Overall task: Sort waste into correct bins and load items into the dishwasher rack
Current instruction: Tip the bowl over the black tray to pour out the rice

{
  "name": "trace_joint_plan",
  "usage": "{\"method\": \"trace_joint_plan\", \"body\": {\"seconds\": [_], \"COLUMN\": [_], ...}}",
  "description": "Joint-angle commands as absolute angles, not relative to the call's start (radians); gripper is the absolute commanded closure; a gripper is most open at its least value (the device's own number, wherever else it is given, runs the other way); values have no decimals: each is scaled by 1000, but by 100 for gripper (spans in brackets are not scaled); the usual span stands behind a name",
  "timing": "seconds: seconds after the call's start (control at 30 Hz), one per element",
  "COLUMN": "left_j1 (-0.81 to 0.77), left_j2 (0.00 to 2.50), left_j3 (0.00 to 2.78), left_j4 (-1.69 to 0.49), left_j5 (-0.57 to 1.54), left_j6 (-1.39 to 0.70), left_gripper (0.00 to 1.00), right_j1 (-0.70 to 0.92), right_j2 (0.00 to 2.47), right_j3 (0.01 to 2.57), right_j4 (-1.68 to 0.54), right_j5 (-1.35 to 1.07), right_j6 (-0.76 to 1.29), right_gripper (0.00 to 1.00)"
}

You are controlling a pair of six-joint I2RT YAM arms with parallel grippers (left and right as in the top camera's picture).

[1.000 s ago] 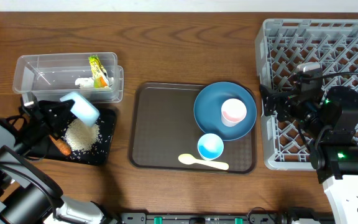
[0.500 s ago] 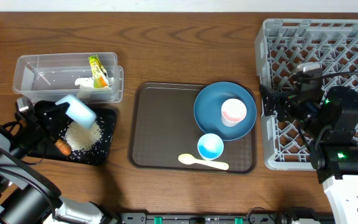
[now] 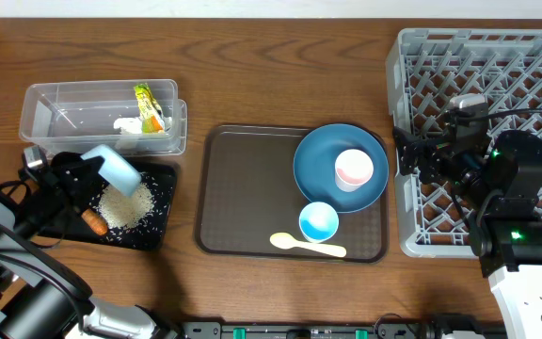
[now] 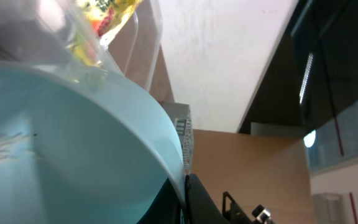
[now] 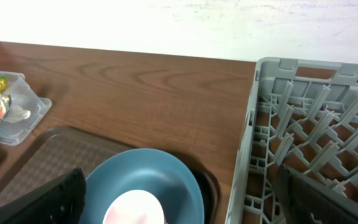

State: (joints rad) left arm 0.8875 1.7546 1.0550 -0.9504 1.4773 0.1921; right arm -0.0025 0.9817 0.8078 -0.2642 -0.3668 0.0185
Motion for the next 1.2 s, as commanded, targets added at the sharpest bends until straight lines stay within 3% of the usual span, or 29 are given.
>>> {"method": "trace_joint_plan", "body": {"seconds": [0.0,0.13,0.23,0.4,0.5,0.83,1.17], "left_j1": [891,897,893,902,890,849,640], "left_j2": [1755,1758,1755,1753,1750,1743,1528], "left_j3": [1051,1051,1051,1053,1053,1053,1063], "left_j4": [-995,-925,-964,-934,-941,-970,-977], "left_j5": [1572,1443,1574,1459,1574,1562,1283], "left_j6": [258,160,233,168,221,231,262], "left_gripper": [94,94,94,94,94,94,94], "right_j1": [14,14,14,14,14,14,14], "right_j2": [973,973,973,973,973,973,973], "right_j3": [833,833,833,833,833,833,833], "right_j4": [-260,-260,-261,-261,-262,-254,-253], "right_j5": [-371,-371,-371,-371,-371,-371,-371], "right_j6": [22,22,21,21,22,21,21], "right_gripper": [4,4,4,4,4,4,4]}}
